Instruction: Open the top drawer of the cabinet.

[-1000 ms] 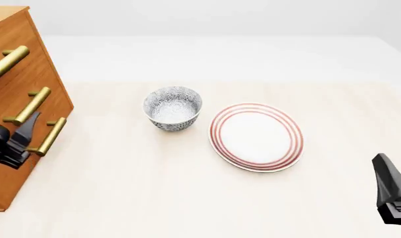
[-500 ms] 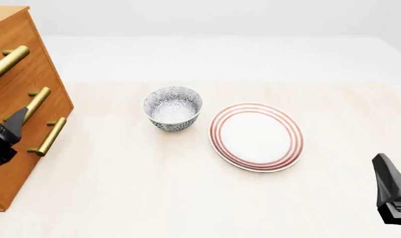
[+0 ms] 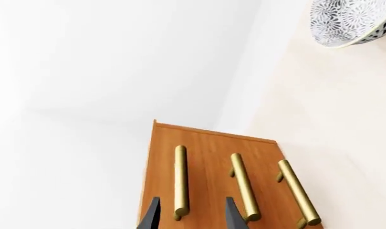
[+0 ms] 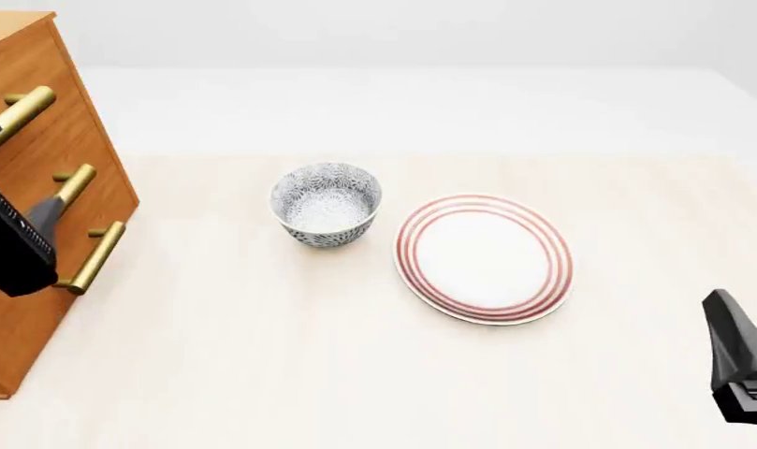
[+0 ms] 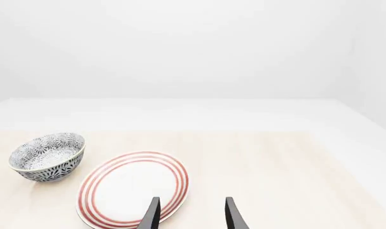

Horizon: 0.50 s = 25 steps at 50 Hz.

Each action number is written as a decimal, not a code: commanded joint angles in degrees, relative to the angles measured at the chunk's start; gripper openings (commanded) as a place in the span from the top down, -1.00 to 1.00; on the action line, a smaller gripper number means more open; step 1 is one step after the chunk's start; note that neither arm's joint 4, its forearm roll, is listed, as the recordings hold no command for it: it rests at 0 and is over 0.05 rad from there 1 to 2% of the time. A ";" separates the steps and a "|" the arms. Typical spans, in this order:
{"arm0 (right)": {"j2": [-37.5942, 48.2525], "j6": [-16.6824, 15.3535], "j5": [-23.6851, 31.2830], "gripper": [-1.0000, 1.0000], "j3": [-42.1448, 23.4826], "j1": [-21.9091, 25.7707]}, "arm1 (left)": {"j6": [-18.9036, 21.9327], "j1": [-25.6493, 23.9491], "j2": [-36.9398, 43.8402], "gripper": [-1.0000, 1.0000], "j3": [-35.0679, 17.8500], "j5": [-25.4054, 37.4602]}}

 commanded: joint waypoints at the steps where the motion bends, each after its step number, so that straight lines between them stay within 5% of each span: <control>1: 0.00 0.04 0.00 -1.00 0.00 0.00 | 4.42 1.63 4.25 -1.00 0.54 -6.20; 25: 0.00 0.00 0.00 -1.00 0.00 0.00 | 4.71 4.52 9.99 -1.00 -3.73 -8.93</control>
